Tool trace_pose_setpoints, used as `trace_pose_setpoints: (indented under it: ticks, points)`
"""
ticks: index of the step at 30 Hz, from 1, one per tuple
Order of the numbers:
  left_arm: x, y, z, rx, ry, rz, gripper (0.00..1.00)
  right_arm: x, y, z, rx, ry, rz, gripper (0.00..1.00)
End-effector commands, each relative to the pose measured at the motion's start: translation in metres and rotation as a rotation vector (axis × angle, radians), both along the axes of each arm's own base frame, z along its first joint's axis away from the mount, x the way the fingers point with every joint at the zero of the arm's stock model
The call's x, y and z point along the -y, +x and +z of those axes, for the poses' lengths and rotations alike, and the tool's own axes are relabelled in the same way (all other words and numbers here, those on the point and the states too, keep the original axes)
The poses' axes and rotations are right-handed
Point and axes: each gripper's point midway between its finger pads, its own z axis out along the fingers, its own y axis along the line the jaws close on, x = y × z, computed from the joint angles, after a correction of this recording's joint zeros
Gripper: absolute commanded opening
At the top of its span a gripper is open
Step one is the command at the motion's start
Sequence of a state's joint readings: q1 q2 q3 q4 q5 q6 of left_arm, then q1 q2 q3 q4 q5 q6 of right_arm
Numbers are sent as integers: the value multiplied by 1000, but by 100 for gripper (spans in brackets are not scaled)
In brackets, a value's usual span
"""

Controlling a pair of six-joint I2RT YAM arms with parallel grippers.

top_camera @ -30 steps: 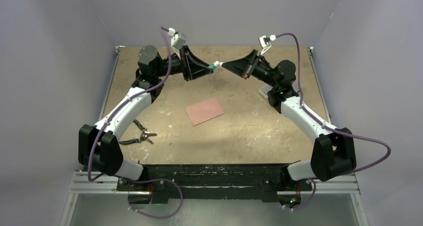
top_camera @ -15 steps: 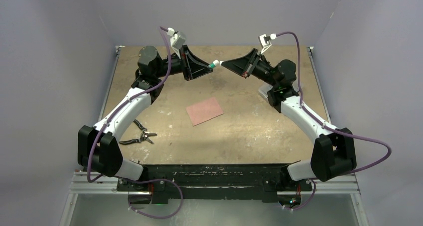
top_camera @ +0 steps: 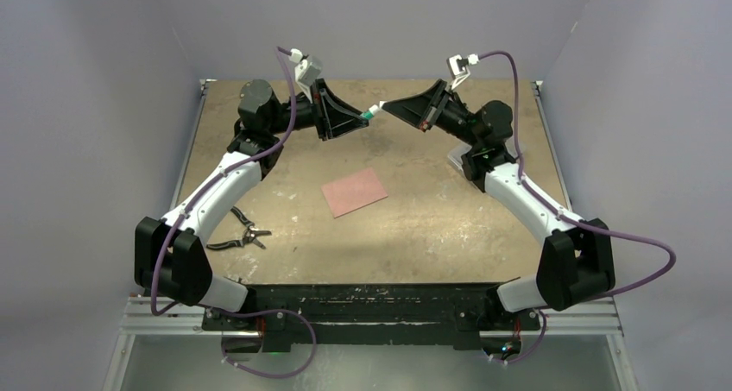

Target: Place the letter into the envelope and seal it

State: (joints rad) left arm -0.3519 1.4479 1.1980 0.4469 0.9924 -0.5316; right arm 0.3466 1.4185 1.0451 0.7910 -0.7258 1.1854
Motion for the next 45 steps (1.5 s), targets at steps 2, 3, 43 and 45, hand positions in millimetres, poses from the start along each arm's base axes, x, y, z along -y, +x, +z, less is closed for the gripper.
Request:
trace_pose_setpoints:
  ticks: [2, 3, 43, 45]
  points:
    - [0, -6, 17, 72, -8, 3, 0, -1, -4, 25, 81, -1, -16, 0]
    - [-1, -3, 16, 72, -1, 22, 0, -1, -3, 26, 84, -6, -24, 0]
    - [-2, -9, 16, 79, 1, 9, 0, -8, 16, 14, 20, -44, -107, 0]
    - [-2, -11, 15, 80, 5, 1, 0, -8, 17, 16, 4, -34, -112, 0]
